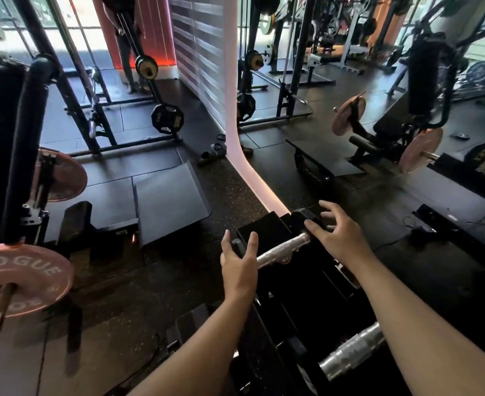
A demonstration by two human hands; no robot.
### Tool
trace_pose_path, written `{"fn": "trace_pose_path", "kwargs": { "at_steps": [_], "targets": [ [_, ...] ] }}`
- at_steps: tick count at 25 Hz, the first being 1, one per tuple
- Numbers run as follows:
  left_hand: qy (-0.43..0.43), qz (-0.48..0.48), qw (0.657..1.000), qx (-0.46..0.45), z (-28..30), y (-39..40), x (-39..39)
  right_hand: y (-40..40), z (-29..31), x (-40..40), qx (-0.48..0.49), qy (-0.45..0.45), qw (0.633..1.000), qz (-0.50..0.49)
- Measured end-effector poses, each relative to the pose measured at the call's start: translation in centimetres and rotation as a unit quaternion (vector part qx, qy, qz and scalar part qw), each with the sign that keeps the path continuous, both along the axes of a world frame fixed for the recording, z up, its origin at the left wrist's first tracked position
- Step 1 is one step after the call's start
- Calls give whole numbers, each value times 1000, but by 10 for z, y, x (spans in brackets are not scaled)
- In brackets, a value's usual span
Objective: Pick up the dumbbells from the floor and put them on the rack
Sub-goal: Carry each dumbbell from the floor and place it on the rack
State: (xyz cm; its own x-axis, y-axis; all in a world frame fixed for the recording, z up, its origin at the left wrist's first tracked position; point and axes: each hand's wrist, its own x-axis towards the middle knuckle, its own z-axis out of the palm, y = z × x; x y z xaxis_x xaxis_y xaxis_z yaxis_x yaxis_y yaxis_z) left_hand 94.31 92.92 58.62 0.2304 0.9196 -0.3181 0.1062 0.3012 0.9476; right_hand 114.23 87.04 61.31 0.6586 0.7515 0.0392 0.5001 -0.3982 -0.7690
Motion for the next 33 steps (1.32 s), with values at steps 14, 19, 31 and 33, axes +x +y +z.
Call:
{"fn": "trace_pose_path", "kwargs": {
  "at_steps": [14,19,31,33],
  "targets": [
    [37,39,998,-22,-32,14,20,14,-38,-2,-28,-37,999,11],
    [32,42,998,-31,-34,16,20,13,-42,1,-38,-41,998,17],
    [3,1,994,-111,-8,-68,-10,-65,12,-7,-78,-67,994,44],
    [2,-40,989,-144,-6,-100,-15,-98,15,-9,-96,-88,991,14]
  ]
}}
